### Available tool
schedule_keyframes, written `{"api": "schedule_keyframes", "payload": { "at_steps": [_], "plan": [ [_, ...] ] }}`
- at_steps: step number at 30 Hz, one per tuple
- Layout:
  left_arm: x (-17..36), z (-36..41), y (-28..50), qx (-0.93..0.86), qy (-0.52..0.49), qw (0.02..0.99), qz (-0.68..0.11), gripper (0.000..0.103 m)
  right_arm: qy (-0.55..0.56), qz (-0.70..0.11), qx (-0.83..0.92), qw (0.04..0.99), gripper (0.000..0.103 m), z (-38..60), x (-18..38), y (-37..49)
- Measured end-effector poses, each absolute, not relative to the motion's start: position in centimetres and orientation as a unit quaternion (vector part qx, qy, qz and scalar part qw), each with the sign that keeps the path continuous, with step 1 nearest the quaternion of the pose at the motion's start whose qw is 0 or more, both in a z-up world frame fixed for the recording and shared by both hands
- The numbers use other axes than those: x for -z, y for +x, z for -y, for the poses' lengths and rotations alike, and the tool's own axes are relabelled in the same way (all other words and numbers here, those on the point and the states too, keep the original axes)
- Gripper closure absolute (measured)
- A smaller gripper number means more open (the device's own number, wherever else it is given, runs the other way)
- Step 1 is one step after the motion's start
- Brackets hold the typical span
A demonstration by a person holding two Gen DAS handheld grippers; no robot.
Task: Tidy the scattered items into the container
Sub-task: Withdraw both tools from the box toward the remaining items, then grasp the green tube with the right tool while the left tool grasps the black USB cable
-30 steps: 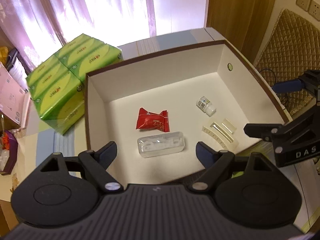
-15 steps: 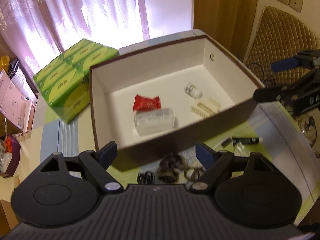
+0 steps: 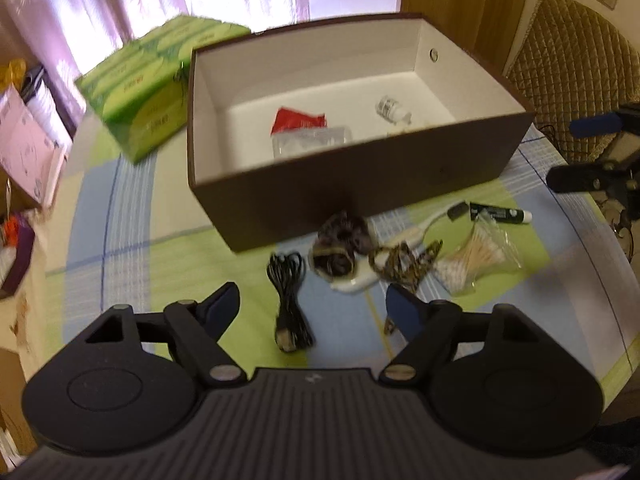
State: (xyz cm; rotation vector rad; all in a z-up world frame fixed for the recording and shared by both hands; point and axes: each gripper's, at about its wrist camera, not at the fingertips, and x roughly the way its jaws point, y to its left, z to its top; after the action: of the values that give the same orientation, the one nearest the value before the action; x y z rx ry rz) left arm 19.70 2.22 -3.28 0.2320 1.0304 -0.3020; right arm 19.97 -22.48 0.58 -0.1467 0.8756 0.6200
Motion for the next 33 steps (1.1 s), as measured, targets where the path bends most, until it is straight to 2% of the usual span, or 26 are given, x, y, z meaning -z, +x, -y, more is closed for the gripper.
{"api": "schedule_keyframes", "payload": {
  "at_steps": [12, 20, 21, 22, 23, 31, 32, 33],
  "plan": [
    [6.1, -3.5, 18.4, 0.134, 0.103, 0.84, -0.516, 0.039, -0.059, -0.457, -0.307, 0.833, 0.0, 22.8, 4.1, 17.8],
    [6.9, -4.0, 18.6, 0.133, 0.115, 0.838, -0.517, 0.041, -0.066, -0.446, -0.315, 0.835, 0.0, 24.0, 4.9, 18.0],
    [6.9, -4.0, 18.7, 0.133, 0.114, 0.838, -0.517, 0.041, -0.069, -0.443, -0.315, 0.837, 0.004, 24.2, 5.0, 18.2],
    [6.9, -4.1, 18.8, 0.132, 0.114, 0.838, -0.517, 0.041, -0.073, -0.441, -0.315, 0.837, 0.023, 24.3, 5.2, 18.3],
    [6.9, -4.1, 18.9, 0.132, 0.113, 0.838, -0.517, 0.041, -0.076, -0.445, -0.312, 0.836, 0.029, 24.5, 5.5, 18.7],
    [7.6, -4.2, 19.6, 0.132, 0.109, 0.839, -0.516, 0.042, -0.099, -0.444, -0.3, 0.839, 0.032, 25.7, 7.1, 19.7],
    [7.7, -4.3, 19.7, 0.132, 0.108, 0.839, -0.517, 0.042, -0.106, -0.445, -0.301, 0.837, 0.038, 25.7, 7.4, 19.9],
    [7.9, -4.3, 19.8, 0.131, 0.108, 0.838, -0.519, 0.042, -0.113, -0.448, -0.302, 0.834, 0.053, 25.6, 7.8, 20.1]
  ]
}}
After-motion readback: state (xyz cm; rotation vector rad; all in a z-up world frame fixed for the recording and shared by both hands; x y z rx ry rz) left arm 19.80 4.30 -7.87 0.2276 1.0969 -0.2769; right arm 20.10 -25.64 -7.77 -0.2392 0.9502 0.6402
